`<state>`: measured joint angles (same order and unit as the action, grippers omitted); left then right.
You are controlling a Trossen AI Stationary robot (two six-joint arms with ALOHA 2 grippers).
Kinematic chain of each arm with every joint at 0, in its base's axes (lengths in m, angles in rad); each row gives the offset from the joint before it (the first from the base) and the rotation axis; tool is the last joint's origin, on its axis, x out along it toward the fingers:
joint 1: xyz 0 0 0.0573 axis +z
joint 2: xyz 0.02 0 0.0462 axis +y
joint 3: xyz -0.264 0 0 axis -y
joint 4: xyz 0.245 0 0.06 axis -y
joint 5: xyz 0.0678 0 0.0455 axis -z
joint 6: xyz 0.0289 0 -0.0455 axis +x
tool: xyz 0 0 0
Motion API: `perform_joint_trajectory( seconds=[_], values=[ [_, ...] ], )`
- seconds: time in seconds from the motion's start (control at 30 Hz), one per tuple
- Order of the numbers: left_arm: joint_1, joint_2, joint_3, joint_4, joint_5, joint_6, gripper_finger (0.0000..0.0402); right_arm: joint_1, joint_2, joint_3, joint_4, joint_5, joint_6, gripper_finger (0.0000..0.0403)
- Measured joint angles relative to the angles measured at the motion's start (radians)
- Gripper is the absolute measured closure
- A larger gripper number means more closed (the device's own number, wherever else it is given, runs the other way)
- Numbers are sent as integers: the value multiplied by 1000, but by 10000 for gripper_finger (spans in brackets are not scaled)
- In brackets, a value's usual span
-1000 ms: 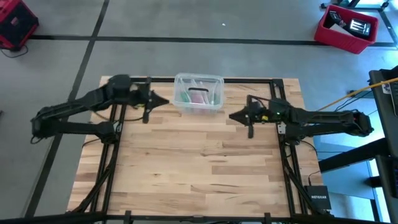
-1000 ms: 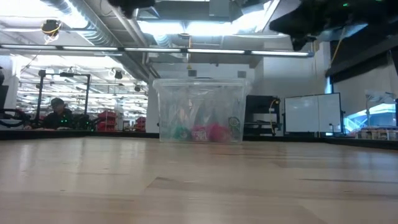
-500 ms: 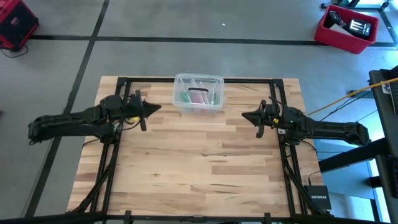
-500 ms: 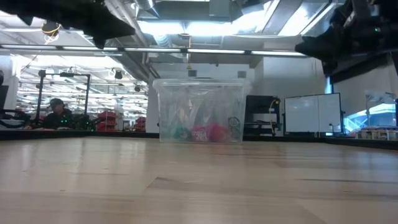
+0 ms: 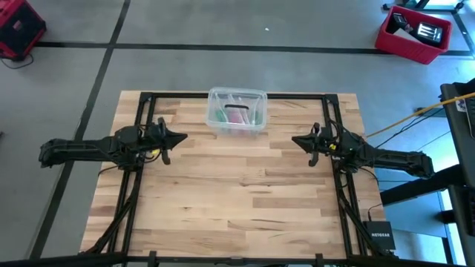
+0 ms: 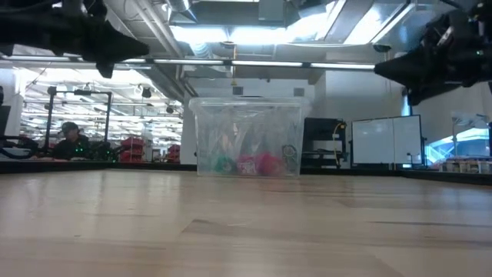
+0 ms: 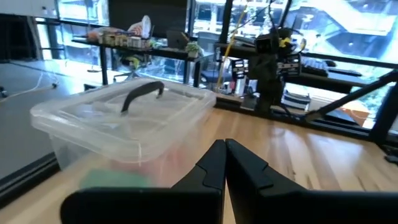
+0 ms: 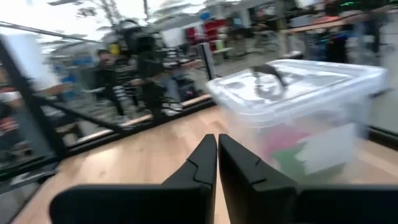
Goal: Roll bandage
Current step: Return to Home Position
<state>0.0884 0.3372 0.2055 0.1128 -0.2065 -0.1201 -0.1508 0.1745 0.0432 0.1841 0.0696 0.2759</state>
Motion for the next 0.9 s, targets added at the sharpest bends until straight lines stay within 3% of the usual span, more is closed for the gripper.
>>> perform_joint_trajectory(
  seconds=[0.23, 0.63, 0.9],
  values=[
    [-23, -125, -53, -26, -21, -8, 400, 0, -124, -27, -35, -104, -39, 382],
    [-23, -334, -85, -178, -45, -5, 399, 0, -173, -32, -123, 95, 30, 381],
    [-24, -333, -102, -243, -32, -4, 399, 1, -172, -33, -137, 45, 15, 381]
  ],
)
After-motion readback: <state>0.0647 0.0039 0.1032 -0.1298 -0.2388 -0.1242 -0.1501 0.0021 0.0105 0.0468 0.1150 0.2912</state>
